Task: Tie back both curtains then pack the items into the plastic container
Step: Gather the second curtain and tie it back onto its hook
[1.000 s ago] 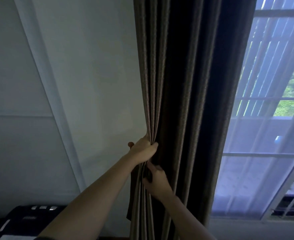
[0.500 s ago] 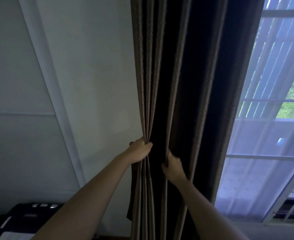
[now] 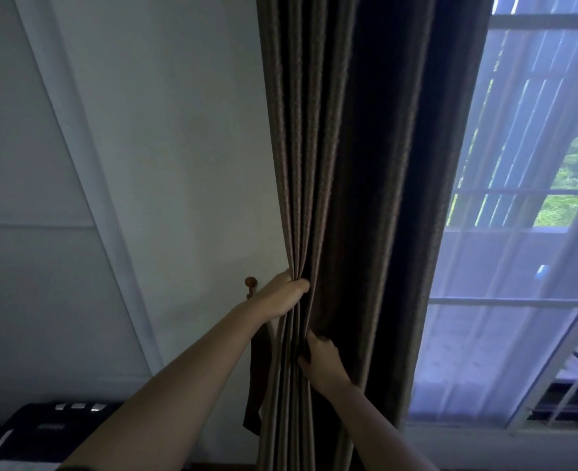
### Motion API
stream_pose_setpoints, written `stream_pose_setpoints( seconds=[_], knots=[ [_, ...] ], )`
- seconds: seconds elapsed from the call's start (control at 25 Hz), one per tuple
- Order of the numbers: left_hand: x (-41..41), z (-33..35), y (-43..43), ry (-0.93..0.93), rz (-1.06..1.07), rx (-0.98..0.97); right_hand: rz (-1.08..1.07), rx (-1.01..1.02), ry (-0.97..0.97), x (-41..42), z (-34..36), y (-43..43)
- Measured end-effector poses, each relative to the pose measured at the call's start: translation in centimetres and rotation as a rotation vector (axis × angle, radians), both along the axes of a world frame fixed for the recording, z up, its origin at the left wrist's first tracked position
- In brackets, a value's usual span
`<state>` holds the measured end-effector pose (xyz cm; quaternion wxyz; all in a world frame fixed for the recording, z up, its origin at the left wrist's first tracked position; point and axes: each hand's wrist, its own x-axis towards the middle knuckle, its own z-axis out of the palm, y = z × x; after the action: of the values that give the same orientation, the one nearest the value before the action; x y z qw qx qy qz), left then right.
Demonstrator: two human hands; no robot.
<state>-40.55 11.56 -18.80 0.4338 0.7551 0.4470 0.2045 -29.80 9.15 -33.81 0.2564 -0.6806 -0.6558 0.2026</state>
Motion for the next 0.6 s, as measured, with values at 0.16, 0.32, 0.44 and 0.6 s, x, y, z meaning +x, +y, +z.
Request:
stream_pose_setpoints(
  seconds=[0.16,0.32,0.44,0.6],
  knots=[
    [1.2,-0.1,-0.6,-0.022,0.014,0.004,-0.014,-0.018,-0.033,0.1,0.8,-0.2],
    [2.4,-0.8,-0.1,-0.024,0.011,0.094,-0.035,-0.044,-0.105,-0.5,1.6,-0.3],
    [2.8,-1.1,0.0,0.036,0.058,0.192,-0.028,-0.1,-0.029,-1.3,1.1,-1.2],
    [1.9,-0.7,0.0,0.082,0.101,0.197,-0.284,0.595,-0.082,1.8,3.2,-2.4]
  ],
)
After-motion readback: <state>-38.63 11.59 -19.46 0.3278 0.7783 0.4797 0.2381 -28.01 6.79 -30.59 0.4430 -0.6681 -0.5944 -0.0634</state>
